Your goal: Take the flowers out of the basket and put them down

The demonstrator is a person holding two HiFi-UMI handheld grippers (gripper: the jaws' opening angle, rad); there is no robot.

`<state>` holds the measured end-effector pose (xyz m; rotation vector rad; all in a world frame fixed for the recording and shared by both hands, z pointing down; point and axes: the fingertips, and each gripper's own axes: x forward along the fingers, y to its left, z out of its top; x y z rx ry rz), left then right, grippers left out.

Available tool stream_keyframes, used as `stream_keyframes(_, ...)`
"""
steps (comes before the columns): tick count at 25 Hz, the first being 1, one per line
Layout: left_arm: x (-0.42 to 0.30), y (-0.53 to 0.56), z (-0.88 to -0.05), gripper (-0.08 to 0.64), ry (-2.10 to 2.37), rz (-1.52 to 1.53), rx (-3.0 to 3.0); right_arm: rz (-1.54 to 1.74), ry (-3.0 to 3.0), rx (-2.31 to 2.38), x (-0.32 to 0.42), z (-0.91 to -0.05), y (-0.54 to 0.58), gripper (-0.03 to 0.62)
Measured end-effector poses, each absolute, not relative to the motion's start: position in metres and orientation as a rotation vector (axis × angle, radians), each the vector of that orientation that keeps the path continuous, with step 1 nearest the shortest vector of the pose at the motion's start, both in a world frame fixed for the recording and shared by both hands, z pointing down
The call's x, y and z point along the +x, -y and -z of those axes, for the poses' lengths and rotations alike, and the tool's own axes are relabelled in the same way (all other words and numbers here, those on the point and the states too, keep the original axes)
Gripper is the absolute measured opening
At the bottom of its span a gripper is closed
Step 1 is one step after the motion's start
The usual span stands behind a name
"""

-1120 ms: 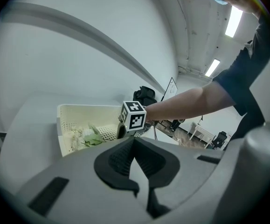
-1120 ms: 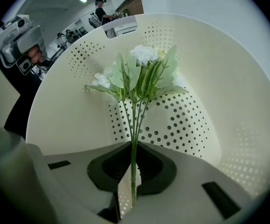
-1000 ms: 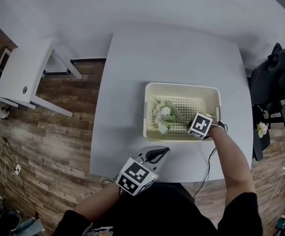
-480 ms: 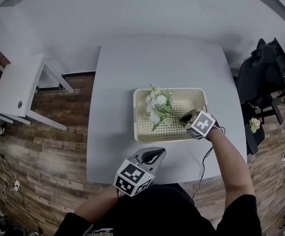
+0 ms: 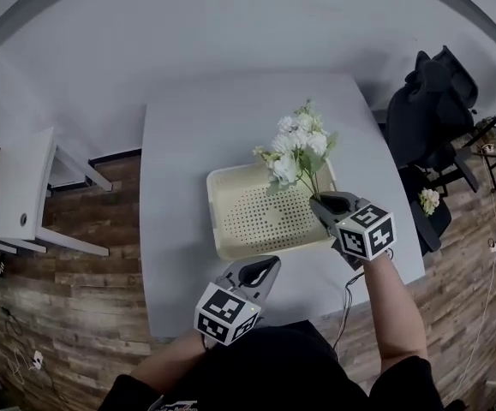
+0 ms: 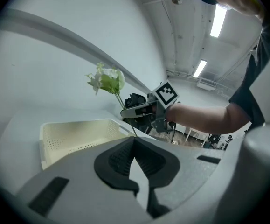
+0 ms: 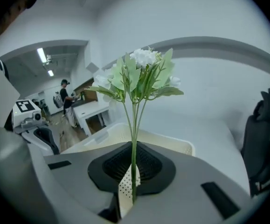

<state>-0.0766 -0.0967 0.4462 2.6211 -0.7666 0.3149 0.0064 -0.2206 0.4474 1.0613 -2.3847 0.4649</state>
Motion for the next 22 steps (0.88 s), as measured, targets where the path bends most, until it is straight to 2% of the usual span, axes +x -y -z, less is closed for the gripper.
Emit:
stream_keyframes(7,-0.056,0.096,-0.442,0.006,0.757,-0.299,2.685,-0.555,2.465,1.374,0.048,-0.421,0.181,0.034)
stream_keyframes(15,-0.056,0.109,-0.442,0.006,0.678,-0.295,2.707,-0.610,2.414,1.531,0.060,-0.427,0.170,0.034)
stream_keyframes(22,0.003,0.094,-0.441,0.006,0.694,-0.315,2.711,-0.661,2.382,1.583,0.132,-0.437,0.153,0.034)
